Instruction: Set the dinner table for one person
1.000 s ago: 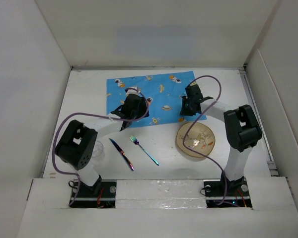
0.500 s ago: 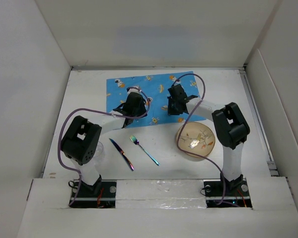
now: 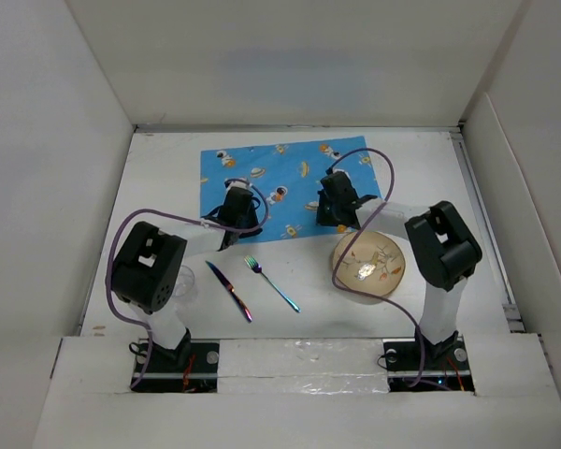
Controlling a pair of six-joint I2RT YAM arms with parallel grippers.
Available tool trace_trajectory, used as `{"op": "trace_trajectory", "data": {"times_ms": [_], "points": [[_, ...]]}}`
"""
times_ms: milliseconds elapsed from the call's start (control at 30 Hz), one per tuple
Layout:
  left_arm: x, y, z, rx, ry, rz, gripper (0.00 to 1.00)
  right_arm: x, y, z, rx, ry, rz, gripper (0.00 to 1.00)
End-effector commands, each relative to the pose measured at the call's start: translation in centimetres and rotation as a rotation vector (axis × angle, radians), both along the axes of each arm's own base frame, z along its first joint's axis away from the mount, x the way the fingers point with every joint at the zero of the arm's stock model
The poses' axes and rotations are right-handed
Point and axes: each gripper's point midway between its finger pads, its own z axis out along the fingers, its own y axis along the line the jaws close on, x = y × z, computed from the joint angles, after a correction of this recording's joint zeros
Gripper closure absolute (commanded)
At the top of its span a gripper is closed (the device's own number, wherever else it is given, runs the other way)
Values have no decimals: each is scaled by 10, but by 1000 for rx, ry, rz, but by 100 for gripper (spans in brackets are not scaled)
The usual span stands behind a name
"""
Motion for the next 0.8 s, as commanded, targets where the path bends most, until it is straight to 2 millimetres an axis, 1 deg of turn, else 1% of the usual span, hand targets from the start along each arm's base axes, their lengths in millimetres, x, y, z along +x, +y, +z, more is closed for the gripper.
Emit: {"op": "trace_trajectory", "data": {"times_ms": [0,33,100,133,200,233,267,300,333,400,467,533,567,633,667,700,767], "points": [[-20,10,-12,35,48,-14,85,-52,-19,-47,-66,142,11,100],[-25,12,-18,37,62,-13,85,-53,-18,-49,-49,133,9,100],[-30,12,-22,28,69,-17,85,-67,-10,-54,-37,146,41,100],[-39,16,-29,34,87,-19,85,-72,-14,-59,-40,157,36,100],[-44,17,-30,27,80,-24,85,-78,-12,-59,-42,153,36,100],[-49,19,-32,28,90,-27,85,-84,-11,-60,-38,153,44,100],[-49,18,-29,22,81,-30,85,-89,-7,-59,-34,152,51,100],[-50,19,-28,21,82,-29,85,-88,-7,-51,-21,133,48,100],[-51,20,-27,23,79,-27,85,-91,-3,-48,-19,128,57,100],[-49,21,-21,26,66,-19,85,-89,-6,-41,-27,111,44,100],[-47,22,-15,25,51,-14,85,-86,-7,-27,-27,85,41,100],[-47,23,-12,23,41,-5,85,-86,-8,-18,-21,74,40,100],[-46,23,-8,21,32,-3,84,-85,-6,-7,-4,53,44,100],[-43,23,-4,19,20,4,82,-84,-7,4,2,35,40,100],[-41,23,-1,17,12,11,81,-82,-9,14,0,6,35,100],[-39,24,-1,23,10,19,81,-73,-15,21,-6,-15,12,100],[-37,25,4,25,1,25,81,-66,-29,26,-36,-20,-8,100]]}}
